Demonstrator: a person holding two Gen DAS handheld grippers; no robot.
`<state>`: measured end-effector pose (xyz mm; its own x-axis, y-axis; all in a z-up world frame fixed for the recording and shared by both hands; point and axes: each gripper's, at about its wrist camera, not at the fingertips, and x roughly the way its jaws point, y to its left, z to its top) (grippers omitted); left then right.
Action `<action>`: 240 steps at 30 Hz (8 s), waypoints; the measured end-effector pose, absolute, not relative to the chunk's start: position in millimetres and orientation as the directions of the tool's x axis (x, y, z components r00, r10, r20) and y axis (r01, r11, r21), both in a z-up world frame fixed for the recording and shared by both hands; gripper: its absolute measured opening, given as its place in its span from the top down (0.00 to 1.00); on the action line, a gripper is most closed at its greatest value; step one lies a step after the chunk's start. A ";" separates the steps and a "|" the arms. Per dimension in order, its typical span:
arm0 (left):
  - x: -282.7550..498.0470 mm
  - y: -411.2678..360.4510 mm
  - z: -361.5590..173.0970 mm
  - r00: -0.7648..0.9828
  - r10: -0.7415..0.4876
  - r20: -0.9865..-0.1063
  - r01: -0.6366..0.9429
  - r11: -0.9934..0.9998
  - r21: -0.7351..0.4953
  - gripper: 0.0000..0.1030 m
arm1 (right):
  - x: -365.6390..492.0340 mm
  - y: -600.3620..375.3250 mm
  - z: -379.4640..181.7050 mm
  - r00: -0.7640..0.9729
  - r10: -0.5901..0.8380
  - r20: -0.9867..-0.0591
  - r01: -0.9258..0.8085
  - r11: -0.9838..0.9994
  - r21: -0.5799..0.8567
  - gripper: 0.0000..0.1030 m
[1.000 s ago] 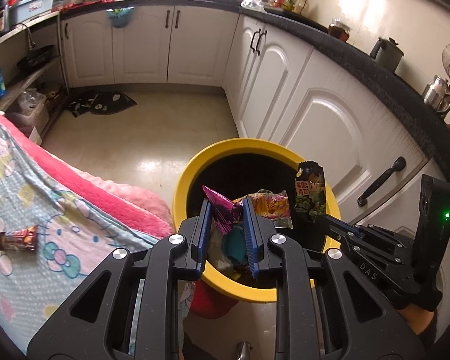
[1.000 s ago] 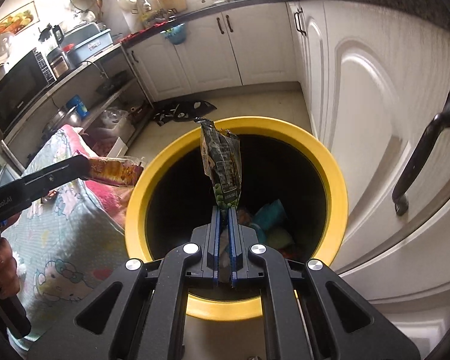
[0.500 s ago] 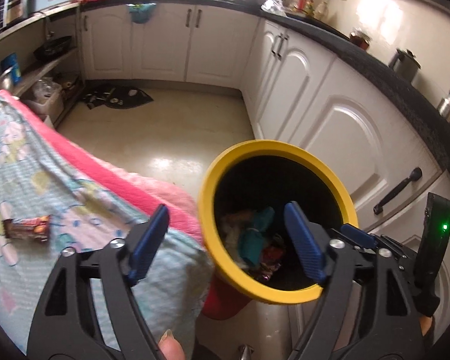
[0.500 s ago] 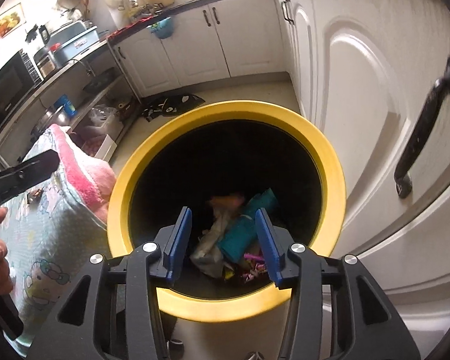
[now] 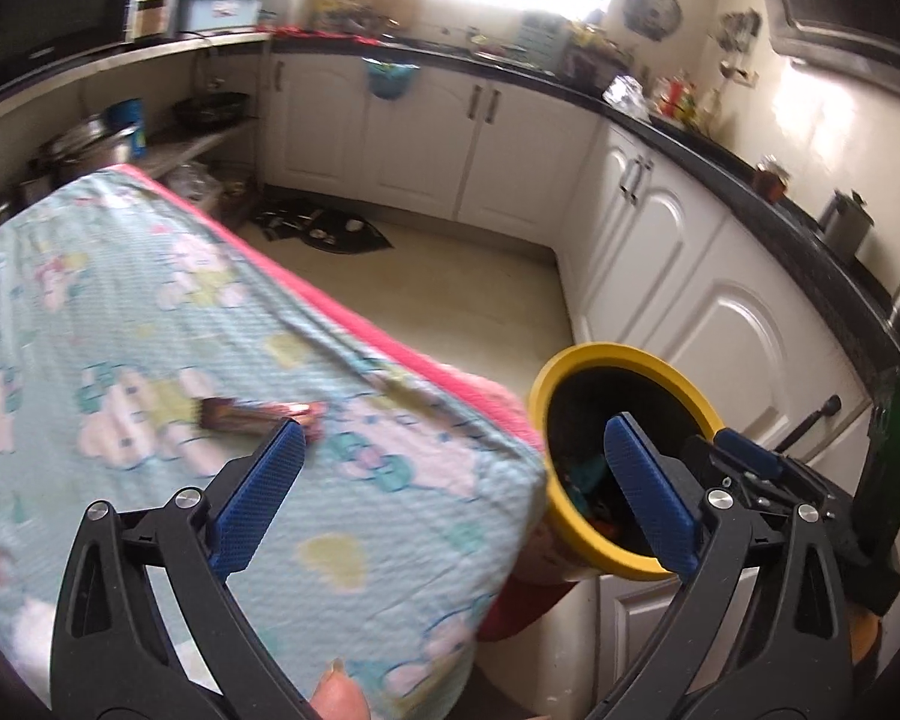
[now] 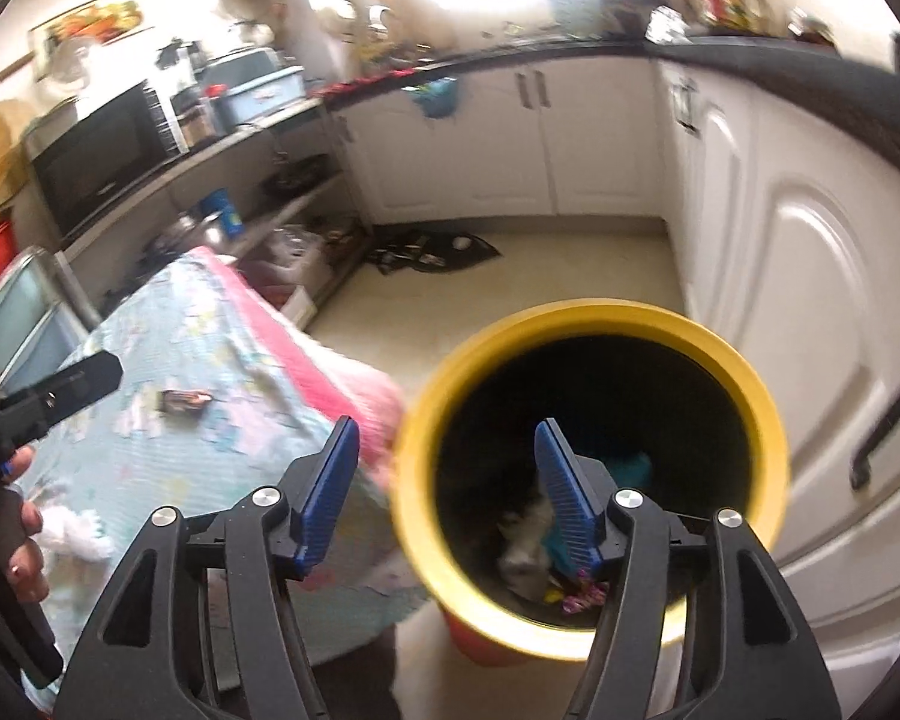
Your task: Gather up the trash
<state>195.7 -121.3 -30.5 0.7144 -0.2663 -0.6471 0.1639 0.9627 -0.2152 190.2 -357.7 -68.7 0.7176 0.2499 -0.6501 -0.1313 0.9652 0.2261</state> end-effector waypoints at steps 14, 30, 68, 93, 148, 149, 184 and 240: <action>129.6 -41.5 -22.8 0.761 -0.154 -0.630 0.000 0.971 -0.237 0.11 | 201.3 -245.5 -36.1 0.669 0.408 -0.622 -0.394 0.903 0.168 0.37; 88.7 43.2 -56.9 0.711 -0.005 -0.704 -0.237 0.940 -0.246 0.11 | 233.1 -134.0 -60.4 0.541 0.422 -0.727 -0.615 0.788 0.000 0.34; 108.7 32.3 -75.6 0.687 -0.184 -0.703 -0.118 0.926 -0.359 0.92 | 261.1 -114.3 -101.1 0.391 0.445 -0.805 -0.677 0.732 0.076 0.81; 155.4 -82.2 -31.4 0.720 -0.301 -0.625 0.148 0.947 -0.285 0.92 | 216.9 -303.6 -50.4 0.637 0.376 -0.673 -0.346 0.919 0.187 0.81; 269.8 -271.7 -75.2 0.669 -0.261 -0.696 0.340 0.940 -0.026 0.92 | 198.8 -444.9 -94.7 0.712 0.134 -0.689 0.032 0.974 0.223 0.77; 270.3 -272.5 -76.9 0.667 -0.259 -0.698 0.339 0.940 -0.025 0.92 | 199.6 -444.6 -97.3 0.708 0.133 -0.693 0.035 0.974 0.223 0.76; 265.9 -241.4 -78.6 0.623 -0.285 -0.728 0.315 0.944 -0.100 0.11 | 192.4 -443.9 -104.8 0.702 0.046 -0.711 0.118 0.977 0.179 0.20; 49.0 -96.1 -19.6 0.899 -0.217 -0.380 0.226 0.974 -0.021 0.10 | -13.8 -275.0 -25.2 0.979 -0.044 -0.200 0.038 0.999 -0.032 0.06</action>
<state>49.0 -96.1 -19.6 0.8993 -0.2170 -0.3798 0.2262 0.9739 -0.0208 -13.8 -275.0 -25.2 0.9788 -0.0436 -0.2001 0.0380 0.9988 -0.0319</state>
